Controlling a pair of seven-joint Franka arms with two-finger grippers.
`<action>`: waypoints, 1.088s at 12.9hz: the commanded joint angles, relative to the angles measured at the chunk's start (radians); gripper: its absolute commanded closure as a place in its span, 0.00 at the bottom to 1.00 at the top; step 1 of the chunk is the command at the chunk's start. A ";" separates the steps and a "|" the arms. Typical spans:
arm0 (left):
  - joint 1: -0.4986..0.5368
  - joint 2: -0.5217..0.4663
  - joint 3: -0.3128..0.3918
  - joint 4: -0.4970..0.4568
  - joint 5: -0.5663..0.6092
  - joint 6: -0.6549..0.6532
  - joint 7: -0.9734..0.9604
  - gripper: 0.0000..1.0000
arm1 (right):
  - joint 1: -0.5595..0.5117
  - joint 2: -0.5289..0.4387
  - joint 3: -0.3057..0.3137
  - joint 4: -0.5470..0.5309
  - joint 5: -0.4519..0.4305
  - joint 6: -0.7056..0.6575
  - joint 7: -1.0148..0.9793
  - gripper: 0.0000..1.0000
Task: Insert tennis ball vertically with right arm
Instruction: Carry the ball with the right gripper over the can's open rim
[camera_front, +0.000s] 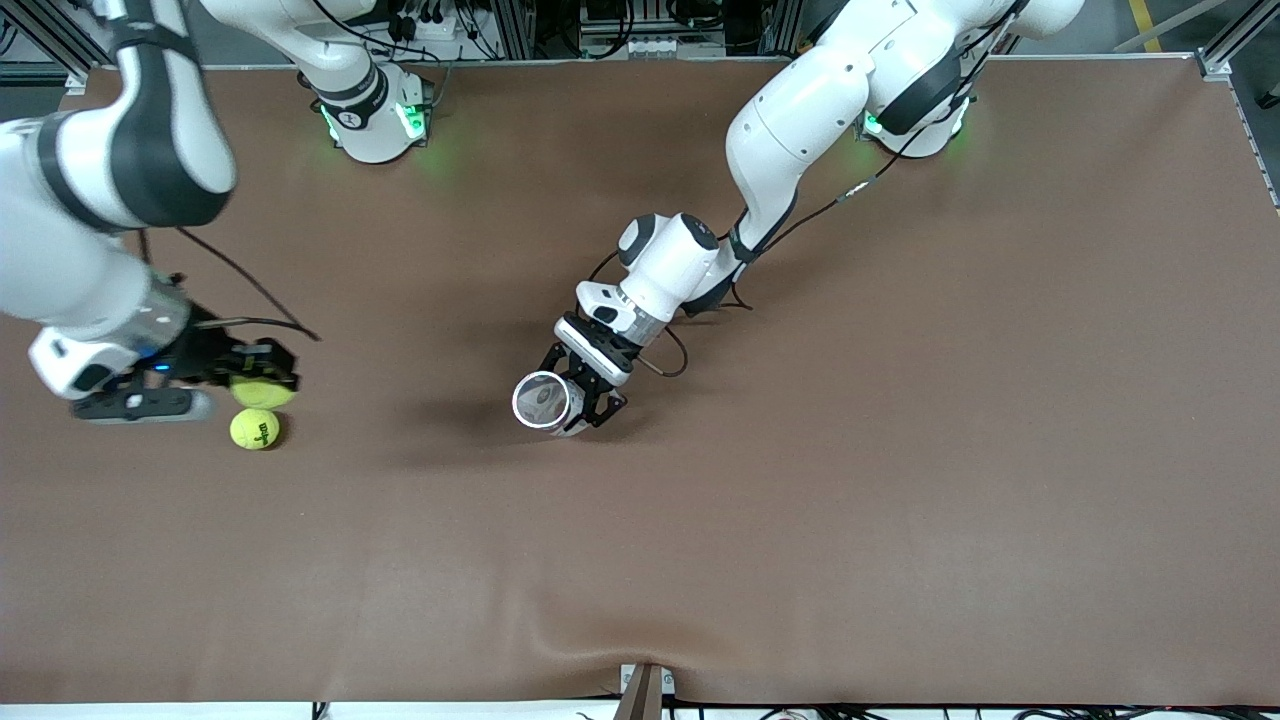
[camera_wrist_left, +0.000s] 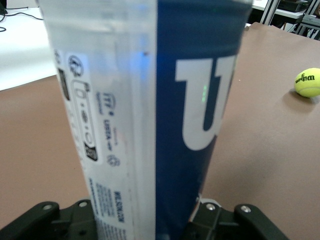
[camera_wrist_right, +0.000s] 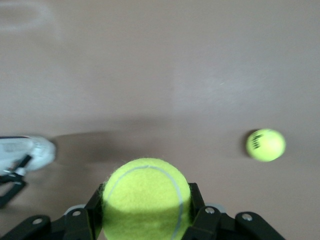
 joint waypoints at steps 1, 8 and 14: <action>-0.013 0.022 0.010 0.025 -0.013 0.013 -0.014 0.50 | 0.134 0.020 -0.006 0.023 -0.012 0.022 0.243 1.00; -0.010 0.048 0.015 0.026 -0.012 0.013 -0.014 0.50 | 0.365 0.186 -0.006 0.136 -0.059 0.124 0.707 1.00; -0.008 0.045 0.015 0.026 -0.012 0.013 -0.015 0.48 | 0.402 0.275 -0.006 0.214 -0.151 0.174 0.829 1.00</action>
